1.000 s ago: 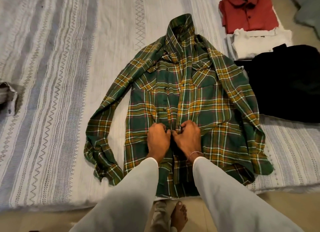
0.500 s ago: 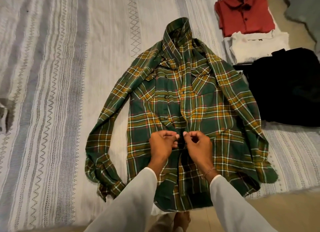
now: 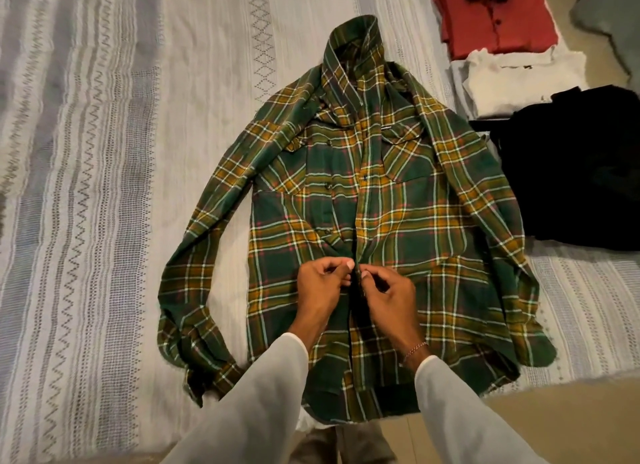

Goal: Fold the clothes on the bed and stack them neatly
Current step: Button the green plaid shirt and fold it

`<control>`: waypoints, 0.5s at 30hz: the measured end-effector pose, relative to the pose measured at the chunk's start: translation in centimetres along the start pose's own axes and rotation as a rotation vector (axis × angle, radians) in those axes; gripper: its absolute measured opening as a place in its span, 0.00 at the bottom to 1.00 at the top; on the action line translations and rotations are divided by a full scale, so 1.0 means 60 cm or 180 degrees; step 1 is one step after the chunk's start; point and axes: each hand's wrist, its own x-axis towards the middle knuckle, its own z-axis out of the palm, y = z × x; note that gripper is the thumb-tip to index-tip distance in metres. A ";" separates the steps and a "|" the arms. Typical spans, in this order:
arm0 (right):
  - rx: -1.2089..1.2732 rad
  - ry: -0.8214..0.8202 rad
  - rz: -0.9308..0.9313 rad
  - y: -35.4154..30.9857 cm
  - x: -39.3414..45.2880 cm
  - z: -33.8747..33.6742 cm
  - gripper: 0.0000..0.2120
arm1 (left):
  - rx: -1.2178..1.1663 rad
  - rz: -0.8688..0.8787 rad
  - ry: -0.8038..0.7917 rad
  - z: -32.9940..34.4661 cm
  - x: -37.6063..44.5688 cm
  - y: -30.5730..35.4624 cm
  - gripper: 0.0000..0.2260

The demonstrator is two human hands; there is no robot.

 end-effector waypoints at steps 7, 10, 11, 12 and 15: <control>0.0270 -0.0252 0.0411 -0.007 0.032 -0.003 0.04 | 0.0025 -0.0056 -0.0122 -0.002 0.000 0.000 0.07; 0.0268 -0.0178 0.0518 -0.003 0.034 0.007 0.02 | 0.0111 -0.0054 -0.0212 -0.003 0.001 0.004 0.07; 0.0261 -0.0169 0.0513 0.000 0.035 0.009 0.01 | 0.0151 -0.0079 -0.0191 -0.002 0.003 0.006 0.06; 0.0265 -0.0197 0.0504 0.002 0.036 0.010 0.01 | 0.0172 -0.0105 -0.0149 -0.001 0.006 0.006 0.05; 0.0466 -0.0391 0.0505 0.003 0.038 0.003 0.03 | 0.0191 -0.0166 -0.0021 -0.001 0.009 0.013 0.04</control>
